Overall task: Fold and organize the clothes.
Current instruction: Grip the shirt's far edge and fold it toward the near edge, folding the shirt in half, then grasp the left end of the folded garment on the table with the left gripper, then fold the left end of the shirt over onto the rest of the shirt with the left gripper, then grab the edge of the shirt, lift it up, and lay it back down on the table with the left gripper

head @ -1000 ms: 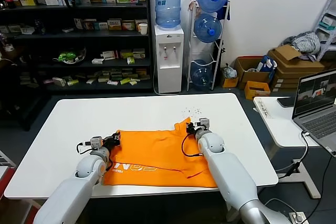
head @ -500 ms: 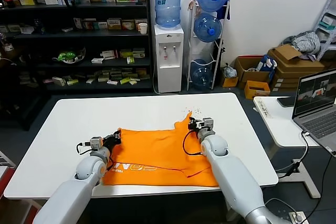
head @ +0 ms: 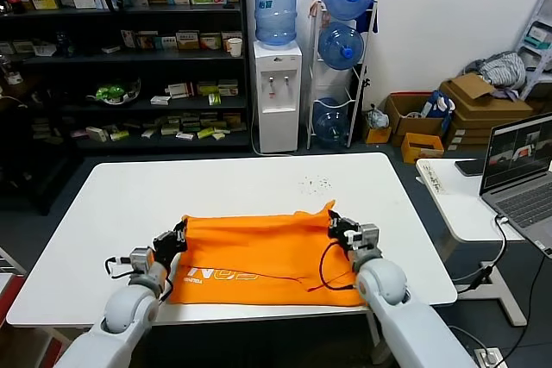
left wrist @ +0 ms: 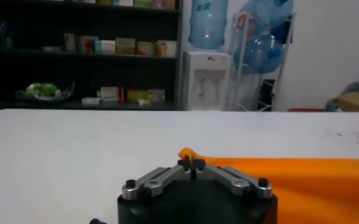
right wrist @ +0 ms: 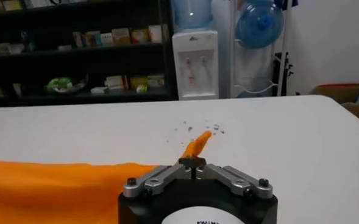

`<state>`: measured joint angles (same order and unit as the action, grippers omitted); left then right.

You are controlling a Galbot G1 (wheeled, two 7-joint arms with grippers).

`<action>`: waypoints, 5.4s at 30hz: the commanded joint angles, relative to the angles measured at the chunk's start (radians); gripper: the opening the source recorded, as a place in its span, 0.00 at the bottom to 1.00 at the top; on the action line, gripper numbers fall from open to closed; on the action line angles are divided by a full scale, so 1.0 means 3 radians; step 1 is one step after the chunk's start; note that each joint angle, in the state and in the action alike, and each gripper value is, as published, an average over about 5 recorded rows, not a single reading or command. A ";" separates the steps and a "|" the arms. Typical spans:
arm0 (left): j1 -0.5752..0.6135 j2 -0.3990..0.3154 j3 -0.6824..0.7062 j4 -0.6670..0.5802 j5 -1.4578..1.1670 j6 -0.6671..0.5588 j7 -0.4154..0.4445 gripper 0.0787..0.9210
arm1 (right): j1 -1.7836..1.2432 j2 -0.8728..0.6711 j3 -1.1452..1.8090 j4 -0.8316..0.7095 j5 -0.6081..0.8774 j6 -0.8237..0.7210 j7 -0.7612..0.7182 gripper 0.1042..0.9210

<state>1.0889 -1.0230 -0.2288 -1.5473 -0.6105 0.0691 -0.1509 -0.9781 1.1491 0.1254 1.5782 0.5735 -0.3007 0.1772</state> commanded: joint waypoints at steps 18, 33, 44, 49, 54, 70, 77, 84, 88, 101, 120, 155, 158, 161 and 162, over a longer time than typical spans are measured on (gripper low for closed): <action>0.0936 0.0061 -0.0284 -0.0676 0.0250 -0.0051 0.0055 0.23 | -0.1394 -0.0505 0.0542 0.1481 -0.0052 -0.0194 0.0213 0.26; 0.0772 -0.0215 -0.0217 -0.0130 0.0153 0.0028 0.0019 0.74 | -0.1872 -0.0314 0.1081 0.1628 -0.0265 0.0060 0.0119 0.78; 0.0863 -0.0252 -0.0206 -0.0280 0.0144 -0.0085 -0.0196 0.83 | -0.1862 -0.0298 0.1097 0.1619 -0.0275 0.0054 0.0151 0.88; 0.0904 -0.0252 -0.0200 -0.0336 0.0152 -0.0082 -0.0245 0.66 | -0.1836 -0.0286 0.1077 0.1609 -0.0272 0.0051 0.0167 0.88; 0.0947 -0.0255 -0.0196 -0.0389 0.0153 -0.0086 -0.0257 0.49 | -0.1809 -0.0285 0.1073 0.1593 -0.0269 0.0056 0.0179 0.88; 0.0991 0.0140 -0.0977 -0.0696 0.0123 -0.0019 -0.0340 0.03 | -0.1535 -0.0209 0.0968 0.1422 -0.0245 0.0075 0.0253 0.88; 0.1129 0.0603 -0.1912 -0.0115 0.0184 -0.0031 -0.0098 0.03 | -0.1382 -0.0148 0.0861 0.1317 -0.0251 0.0081 0.0278 0.88; 0.1320 0.0660 -0.2342 0.0019 0.0531 -0.0227 0.0040 0.03 | -0.1283 -0.0095 0.0767 0.1244 -0.0268 0.0075 0.0301 0.88; 0.1622 0.0435 -0.1962 -0.0653 0.0402 -0.0240 -0.0009 0.03 | -0.1285 -0.0055 0.0744 0.1208 -0.0302 0.0072 0.0311 0.88; 0.1048 -0.0237 0.0030 -0.1465 -0.0286 0.0252 -0.0483 0.03 | -0.1471 0.0072 0.0814 0.1250 -0.0410 0.0066 0.0330 0.88; 0.0703 -0.0414 0.0040 -0.0916 0.0149 0.0303 -0.0257 0.07 | -0.1506 0.0130 0.0800 0.1284 -0.0421 0.0063 0.0324 0.88; 0.0882 0.0253 -0.0827 -0.0028 -0.0646 0.0104 0.0441 0.88 | -0.1447 0.0157 0.0742 0.1252 -0.0397 0.0045 0.0338 0.88; 0.0785 0.0241 -0.0741 0.0049 -0.0597 0.0098 0.0420 0.88 | -0.1447 0.0163 0.0737 0.1253 -0.0395 0.0043 0.0341 0.88; 0.0717 0.0234 -0.0682 0.0111 -0.0550 0.0096 0.0384 0.87 | -0.1450 0.0162 0.0738 0.1258 -0.0394 0.0043 0.0342 0.88; 0.0707 0.0233 -0.0670 0.0117 -0.0539 0.0097 0.0373 0.85 | -0.1452 0.0161 0.0740 0.1260 -0.0394 0.0044 0.0342 0.88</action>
<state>1.3508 -0.9533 -0.4913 -1.5623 -0.7794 0.0983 -0.0379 -1.4113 1.1971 0.3452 1.9540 0.4545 -0.2872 0.2781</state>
